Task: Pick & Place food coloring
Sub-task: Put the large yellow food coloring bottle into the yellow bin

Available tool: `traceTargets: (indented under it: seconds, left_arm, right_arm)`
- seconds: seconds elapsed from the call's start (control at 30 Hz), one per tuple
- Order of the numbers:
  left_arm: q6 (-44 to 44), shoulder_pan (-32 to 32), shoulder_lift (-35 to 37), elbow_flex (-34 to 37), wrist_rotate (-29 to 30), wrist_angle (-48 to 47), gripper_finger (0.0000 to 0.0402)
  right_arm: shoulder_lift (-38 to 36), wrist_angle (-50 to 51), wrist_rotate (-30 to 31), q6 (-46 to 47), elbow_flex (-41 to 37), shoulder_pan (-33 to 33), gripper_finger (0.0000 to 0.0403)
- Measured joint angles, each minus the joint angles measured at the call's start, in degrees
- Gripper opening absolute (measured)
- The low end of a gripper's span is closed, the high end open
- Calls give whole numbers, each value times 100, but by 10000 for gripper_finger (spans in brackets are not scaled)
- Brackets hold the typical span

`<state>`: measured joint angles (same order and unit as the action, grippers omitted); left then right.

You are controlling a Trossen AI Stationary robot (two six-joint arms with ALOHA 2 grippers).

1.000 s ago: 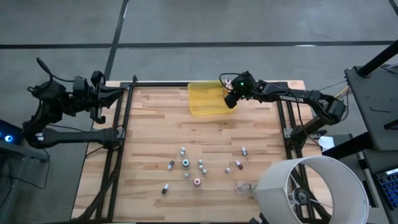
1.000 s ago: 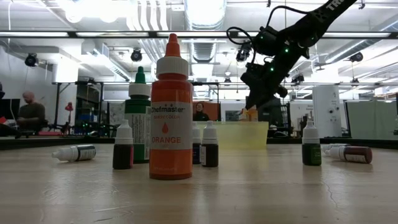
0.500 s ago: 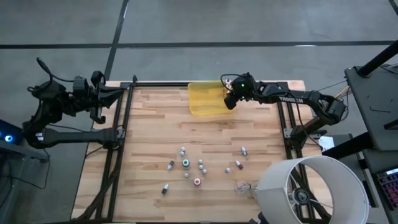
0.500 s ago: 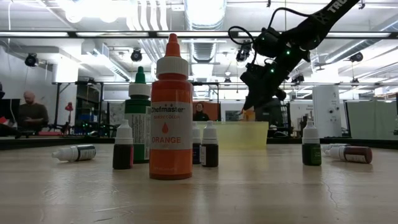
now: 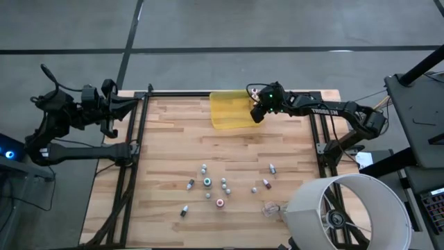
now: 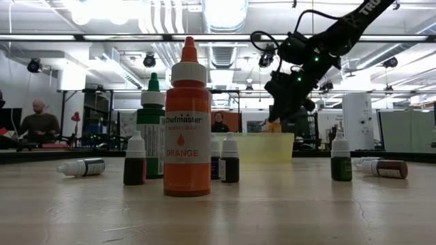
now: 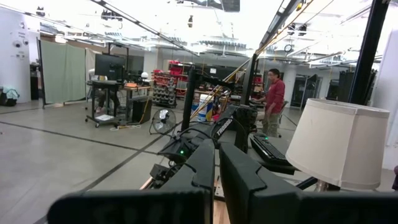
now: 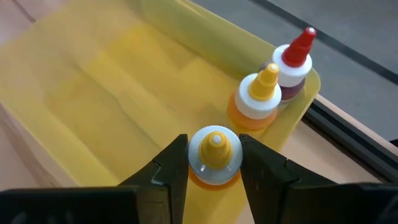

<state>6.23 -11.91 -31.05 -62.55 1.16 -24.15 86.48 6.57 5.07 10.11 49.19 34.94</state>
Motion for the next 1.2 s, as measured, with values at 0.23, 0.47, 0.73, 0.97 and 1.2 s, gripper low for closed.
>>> traceTargets:
  seconds: [0.23,0.47,0.73,0.97,1.2]
  left_arm:
    - [1,1,0,0,-1,1,0]
    - [0,0,-2,0,0,1,0]
    - [-1,1,-2,0,1,1,0]
    - [-1,1,-2,0,-1,1,0]
    - [-1,-1,-1,-1,0,1,0]
  right_arm:
    - [0,-4,6,0,-13,0,116]
    - [0,-4,6,0,-14,119,114]
    - [0,-5,1,0,-17,136,116]
    - [0,-6,1,0,-19,136,121]
    - [0,-13,-14,-2,-19,136,144]
